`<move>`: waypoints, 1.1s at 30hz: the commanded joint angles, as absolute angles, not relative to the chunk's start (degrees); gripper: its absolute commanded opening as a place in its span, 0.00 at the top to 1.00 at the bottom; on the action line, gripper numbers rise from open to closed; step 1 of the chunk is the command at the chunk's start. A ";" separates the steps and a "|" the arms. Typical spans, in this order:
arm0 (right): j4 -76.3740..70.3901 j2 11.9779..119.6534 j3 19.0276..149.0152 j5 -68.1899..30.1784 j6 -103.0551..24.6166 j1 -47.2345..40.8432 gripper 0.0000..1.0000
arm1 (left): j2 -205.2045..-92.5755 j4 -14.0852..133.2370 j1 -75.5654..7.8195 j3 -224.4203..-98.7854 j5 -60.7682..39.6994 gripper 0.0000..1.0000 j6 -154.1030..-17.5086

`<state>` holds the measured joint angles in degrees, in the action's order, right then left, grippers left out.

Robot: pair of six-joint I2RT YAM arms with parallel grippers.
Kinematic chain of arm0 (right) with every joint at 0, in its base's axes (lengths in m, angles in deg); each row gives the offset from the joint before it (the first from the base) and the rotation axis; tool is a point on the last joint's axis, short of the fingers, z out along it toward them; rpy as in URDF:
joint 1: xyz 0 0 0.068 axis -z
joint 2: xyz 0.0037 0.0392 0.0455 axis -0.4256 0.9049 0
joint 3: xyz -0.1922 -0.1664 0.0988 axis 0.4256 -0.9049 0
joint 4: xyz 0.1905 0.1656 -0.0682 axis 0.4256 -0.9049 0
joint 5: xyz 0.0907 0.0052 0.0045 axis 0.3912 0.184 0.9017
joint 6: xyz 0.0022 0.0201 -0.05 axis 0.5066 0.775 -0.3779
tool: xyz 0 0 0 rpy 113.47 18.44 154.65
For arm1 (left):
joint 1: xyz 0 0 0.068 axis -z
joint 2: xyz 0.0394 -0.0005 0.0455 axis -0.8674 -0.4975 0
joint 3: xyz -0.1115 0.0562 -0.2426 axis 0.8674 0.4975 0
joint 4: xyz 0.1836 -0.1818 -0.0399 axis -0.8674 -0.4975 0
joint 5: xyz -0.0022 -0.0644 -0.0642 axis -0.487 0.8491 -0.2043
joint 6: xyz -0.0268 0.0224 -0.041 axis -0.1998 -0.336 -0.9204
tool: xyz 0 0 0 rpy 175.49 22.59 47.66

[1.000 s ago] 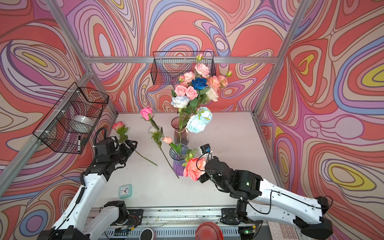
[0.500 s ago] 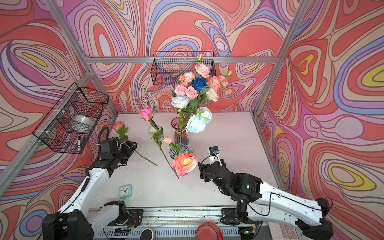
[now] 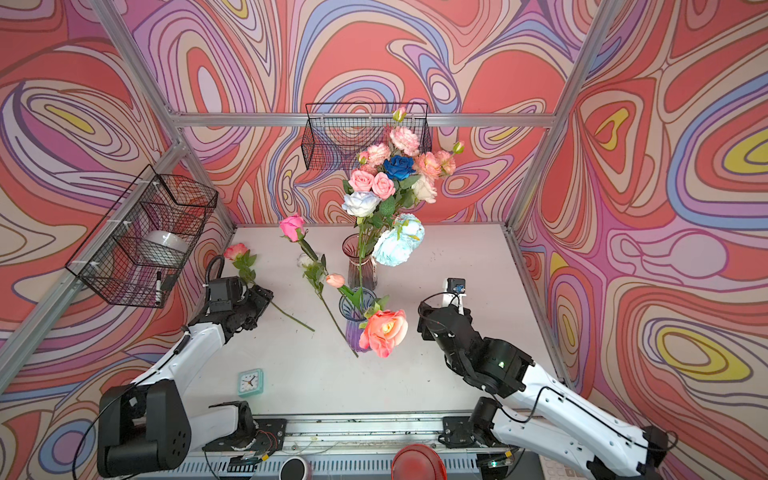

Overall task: Arrange the flowers into the vase
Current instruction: 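Lower the left gripper to the white rose stem on the table while the right withdraws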

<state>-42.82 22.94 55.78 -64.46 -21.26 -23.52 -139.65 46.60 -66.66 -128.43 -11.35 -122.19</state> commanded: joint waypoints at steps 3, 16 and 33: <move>-39.61 23.62 54.97 -56.51 -22.59 -19.37 0.29 | -148.95 46.60 -67.15 -137.16 -16.22 0.34 -122.56; -43.34 20.34 55.72 -57.10 -20.35 -19.24 0.30 | -170.72 27.48 -67.98 -157.79 -23.19 0.35 -119.21; -44.93 17.65 55.60 -56.57 -18.54 -19.28 0.30 | -181.22 19.24 -67.97 -166.69 -26.78 0.76 -113.20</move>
<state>-44.40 18.13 55.28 -56.87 -19.51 -19.50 -179.87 23.83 -67.71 -165.81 -24.75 -115.02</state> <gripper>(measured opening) 0.705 0.284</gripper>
